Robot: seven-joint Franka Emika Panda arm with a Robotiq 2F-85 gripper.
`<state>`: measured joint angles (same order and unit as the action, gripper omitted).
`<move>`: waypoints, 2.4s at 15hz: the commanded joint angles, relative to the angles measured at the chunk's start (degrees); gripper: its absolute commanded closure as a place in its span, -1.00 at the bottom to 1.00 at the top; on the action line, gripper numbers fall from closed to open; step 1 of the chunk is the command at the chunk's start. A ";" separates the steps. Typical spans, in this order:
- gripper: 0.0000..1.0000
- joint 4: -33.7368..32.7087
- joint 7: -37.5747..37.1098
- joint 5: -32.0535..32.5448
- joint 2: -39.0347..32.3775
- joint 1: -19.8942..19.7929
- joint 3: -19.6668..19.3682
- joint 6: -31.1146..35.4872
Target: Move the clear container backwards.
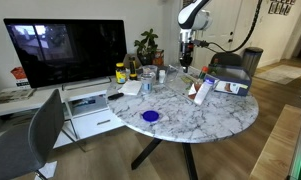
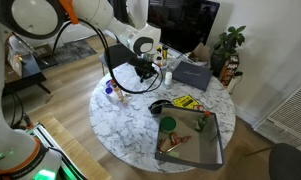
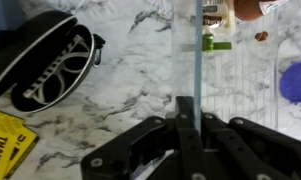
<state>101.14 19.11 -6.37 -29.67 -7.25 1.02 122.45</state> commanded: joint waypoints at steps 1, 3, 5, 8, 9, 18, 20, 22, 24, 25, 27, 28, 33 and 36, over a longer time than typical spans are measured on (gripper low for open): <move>0.98 -8.72 -9.60 1.62 -3.70 0.12 -3.27 -6.39; 0.98 -12.24 -14.10 1.95 -5.82 -0.19 -4.68 -9.58; 0.98 -16.06 -17.57 0.78 -7.98 -1.12 -5.37 -14.06; 0.98 -22.31 -21.83 -2.00 -11.47 -2.93 -5.49 -21.71; 0.98 -24.52 -23.44 -2.72 -12.77 -3.54 -5.74 -23.86; 0.98 -45.25 -40.58 -11.82 -25.38 -9.33 -5.83 -37.43; 0.98 -48.81 -44.31 -14.95 -27.79 -10.45 -5.27 -36.35; 0.98 -52.18 -45.64 -16.52 -30.15 -11.30 -4.84 -34.32; 0.98 -55.36 -46.87 -16.28 -32.43 -11.79 -5.07 -33.35; 0.98 -56.76 -46.53 -16.01 -33.42 -12.23 -4.92 -33.05; 0.98 -59.17 -46.44 -15.83 -35.34 -13.23 -4.58 -33.17; 0.98 -60.21 -47.42 -16.02 -36.27 -13.77 -4.51 -33.28; 0.98 -65.40 -48.41 -16.05 -40.53 -15.57 -2.92 -32.49; 0.98 -68.36 -48.44 -16.03 -42.83 -16.01 -1.75 -31.80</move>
<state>38.98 -28.23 -20.25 -69.38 -21.57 -3.40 91.79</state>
